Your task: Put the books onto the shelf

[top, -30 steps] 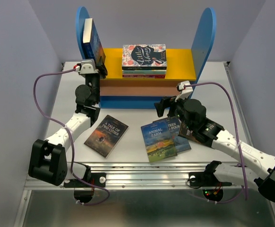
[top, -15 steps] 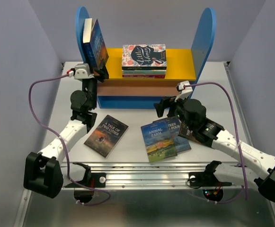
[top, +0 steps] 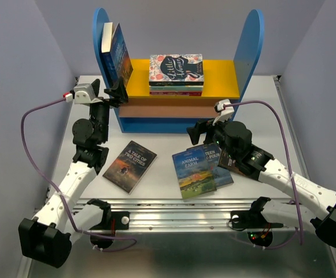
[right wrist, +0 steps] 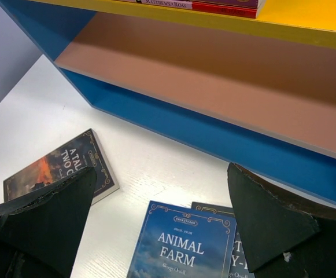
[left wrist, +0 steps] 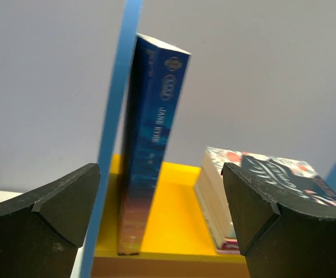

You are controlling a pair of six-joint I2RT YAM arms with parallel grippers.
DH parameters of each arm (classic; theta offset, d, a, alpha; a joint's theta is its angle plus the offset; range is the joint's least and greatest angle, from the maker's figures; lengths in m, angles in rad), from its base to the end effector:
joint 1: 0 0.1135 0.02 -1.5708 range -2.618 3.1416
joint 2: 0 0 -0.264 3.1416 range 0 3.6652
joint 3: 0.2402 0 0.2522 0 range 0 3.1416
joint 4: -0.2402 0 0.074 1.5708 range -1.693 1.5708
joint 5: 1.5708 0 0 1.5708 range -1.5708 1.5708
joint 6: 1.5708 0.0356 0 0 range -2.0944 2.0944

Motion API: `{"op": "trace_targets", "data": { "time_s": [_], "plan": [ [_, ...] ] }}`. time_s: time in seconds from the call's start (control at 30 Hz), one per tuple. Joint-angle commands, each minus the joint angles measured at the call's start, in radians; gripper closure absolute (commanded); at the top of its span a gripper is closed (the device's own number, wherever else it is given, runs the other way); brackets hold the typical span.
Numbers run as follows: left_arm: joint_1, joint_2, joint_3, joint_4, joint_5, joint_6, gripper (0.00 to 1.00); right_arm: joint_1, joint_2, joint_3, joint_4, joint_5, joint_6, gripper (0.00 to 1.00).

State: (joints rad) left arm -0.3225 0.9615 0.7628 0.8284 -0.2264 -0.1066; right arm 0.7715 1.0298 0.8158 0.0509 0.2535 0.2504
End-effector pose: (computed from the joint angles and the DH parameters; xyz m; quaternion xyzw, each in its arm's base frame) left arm 0.2005 -0.0586 0.4045 -0.0516 0.4587 -0.1385 0.8762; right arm 0.1806 0.1631 0.3288 -0.1158 0.7518 0.2299 0.6071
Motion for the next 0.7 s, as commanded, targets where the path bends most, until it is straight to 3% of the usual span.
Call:
{"op": "trace_targets", "data": {
  "time_s": [0.0,0.1,0.17,0.27,0.47,0.63,0.67],
  "plan": [
    [0.0,-0.056,0.09,-0.164,0.146,-0.125,0.01,-0.005,-0.016,-0.003,0.024,-0.014,-0.002,0.0],
    [-0.003,-0.06,0.127,-0.27,0.376,-0.204,0.01,-0.005,-0.025,-0.006,0.024,-0.014,0.0,0.0],
    [-0.012,-0.053,0.15,-0.343,0.421,-0.208,0.01,-0.005,-0.03,-0.007,0.024,-0.016,0.004,0.0],
    [-0.044,-0.035,0.185,-0.429,0.333,-0.206,0.01,-0.005,-0.045,-0.014,0.024,-0.01,0.007,0.0],
    [-0.119,0.075,0.337,-0.537,0.294,-0.157,0.01,-0.005,-0.04,-0.015,0.021,-0.016,0.012,0.0],
    [-0.153,0.151,0.409,-0.578,0.094,-0.168,0.02,-0.005,-0.043,-0.015,0.017,-0.016,0.013,0.0],
    [-0.153,0.178,0.444,-0.594,0.067,-0.169,0.08,-0.005,-0.046,-0.015,0.018,-0.016,0.013,0.0]
  ]
}}
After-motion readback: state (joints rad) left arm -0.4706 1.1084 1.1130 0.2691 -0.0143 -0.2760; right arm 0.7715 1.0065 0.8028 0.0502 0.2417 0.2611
